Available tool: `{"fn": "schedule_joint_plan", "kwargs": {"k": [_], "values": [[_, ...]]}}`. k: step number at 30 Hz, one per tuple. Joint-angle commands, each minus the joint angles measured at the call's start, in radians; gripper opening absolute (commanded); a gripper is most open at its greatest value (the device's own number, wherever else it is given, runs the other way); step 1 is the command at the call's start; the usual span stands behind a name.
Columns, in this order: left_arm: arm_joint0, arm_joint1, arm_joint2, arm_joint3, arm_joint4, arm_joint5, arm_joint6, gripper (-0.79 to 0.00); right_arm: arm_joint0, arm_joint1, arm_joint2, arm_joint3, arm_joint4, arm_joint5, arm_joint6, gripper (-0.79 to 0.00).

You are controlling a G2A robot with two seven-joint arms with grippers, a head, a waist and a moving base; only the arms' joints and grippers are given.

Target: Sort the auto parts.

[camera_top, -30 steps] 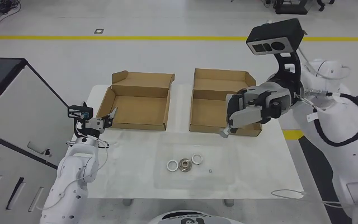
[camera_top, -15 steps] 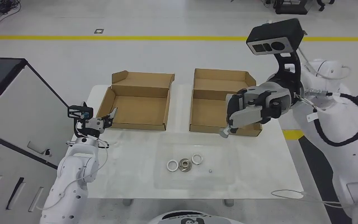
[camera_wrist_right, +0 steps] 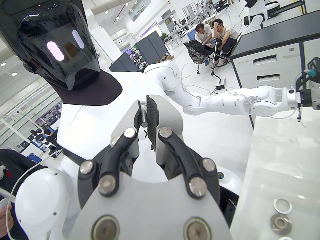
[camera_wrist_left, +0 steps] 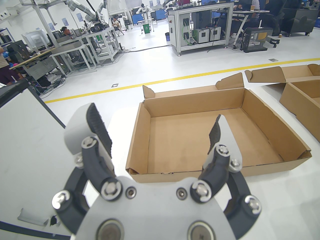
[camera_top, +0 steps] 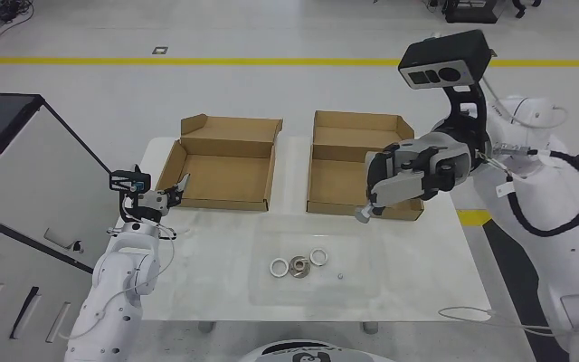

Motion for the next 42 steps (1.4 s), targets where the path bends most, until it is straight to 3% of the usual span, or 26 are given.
{"fn": "schedule_joint_plan", "kwargs": {"k": [1,16,32,42], "values": [[0.000,0.000,0.000,0.000,0.000,0.000,0.000,0.000,0.000,0.000,0.000,0.000,0.000,0.000,0.000,-0.785],[0.000,0.000,0.000,0.000,0.000,0.000,0.000,0.000,-0.031,-0.006,0.016,-0.027,0.014,0.012,-0.028,-0.785],[0.000,0.000,0.000,0.000,0.000,0.000,0.000,0.000,-0.094,-0.053,0.026,-0.028,0.319,0.004,0.007,-0.785],[0.000,0.000,0.000,0.000,0.000,0.000,0.000,0.000,-0.098,-0.074,0.029,-0.006,0.239,0.052,-0.046,-0.785]]}}
